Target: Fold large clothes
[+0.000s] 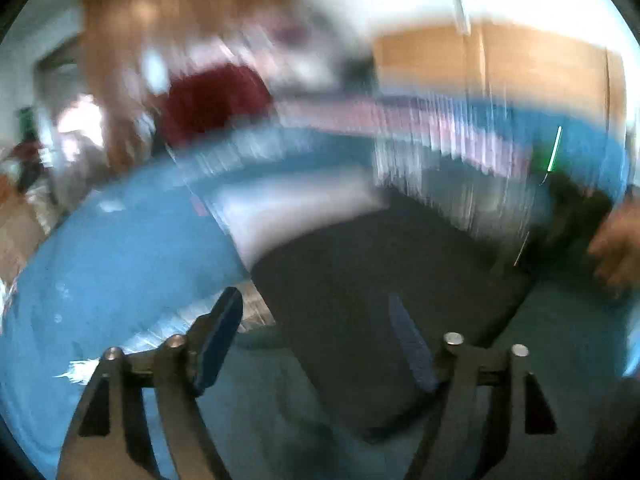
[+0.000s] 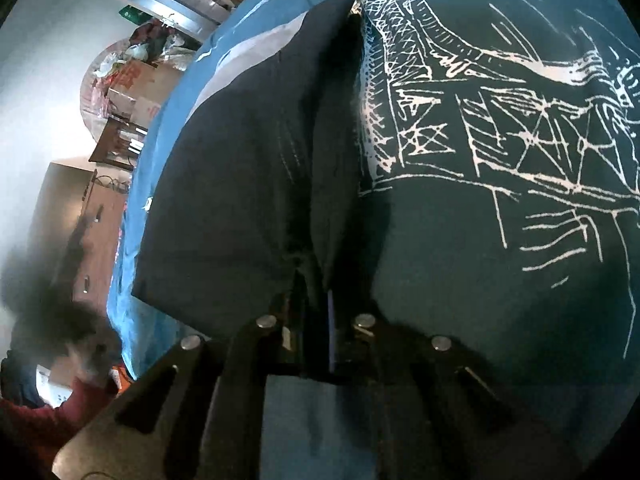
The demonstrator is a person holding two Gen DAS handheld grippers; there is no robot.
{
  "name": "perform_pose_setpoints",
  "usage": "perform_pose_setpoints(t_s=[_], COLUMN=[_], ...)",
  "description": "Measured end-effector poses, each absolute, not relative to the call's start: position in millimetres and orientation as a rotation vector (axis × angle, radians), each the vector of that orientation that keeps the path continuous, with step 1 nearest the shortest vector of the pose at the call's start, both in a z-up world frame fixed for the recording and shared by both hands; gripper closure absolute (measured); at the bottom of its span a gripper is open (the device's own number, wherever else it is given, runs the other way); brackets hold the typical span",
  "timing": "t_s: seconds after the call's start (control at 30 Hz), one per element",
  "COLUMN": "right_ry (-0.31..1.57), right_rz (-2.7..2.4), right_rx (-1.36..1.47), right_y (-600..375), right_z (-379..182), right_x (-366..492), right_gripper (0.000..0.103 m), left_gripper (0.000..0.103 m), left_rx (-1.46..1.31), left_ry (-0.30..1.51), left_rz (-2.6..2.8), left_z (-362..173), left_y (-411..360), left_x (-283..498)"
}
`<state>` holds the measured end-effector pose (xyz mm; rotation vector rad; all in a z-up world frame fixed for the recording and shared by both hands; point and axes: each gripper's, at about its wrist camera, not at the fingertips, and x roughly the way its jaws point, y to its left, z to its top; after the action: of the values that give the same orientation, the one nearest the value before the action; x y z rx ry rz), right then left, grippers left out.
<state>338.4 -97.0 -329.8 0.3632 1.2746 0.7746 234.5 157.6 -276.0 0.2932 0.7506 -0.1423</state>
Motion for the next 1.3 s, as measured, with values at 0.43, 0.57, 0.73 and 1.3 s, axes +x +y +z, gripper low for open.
perform_pose_setpoints(t_s=[0.43, 0.57, 0.73, 1.3], right_ry=[0.932, 1.006, 1.032, 0.820], right_rz=[0.682, 0.634, 0.647, 0.489], right_rx=[-0.086, -0.110, -0.150, -0.162], right_y=[-48, 1, -3, -76], right_z=[-232, -285, -278, -247], right_x=[351, 441, 450, 210], right_gripper=[0.073, 0.097, 0.090, 0.000], left_gripper=[0.028, 0.023, 0.040, 0.013], left_rx=[0.085, 0.240, 0.155, 0.022], left_ry=[0.606, 0.830, 0.776, 0.884], left_rz=[-0.092, 0.087, 0.003, 0.114], left_z=[-235, -307, -272, -285], left_y=[207, 204, 210, 177], left_x=[314, 402, 361, 165])
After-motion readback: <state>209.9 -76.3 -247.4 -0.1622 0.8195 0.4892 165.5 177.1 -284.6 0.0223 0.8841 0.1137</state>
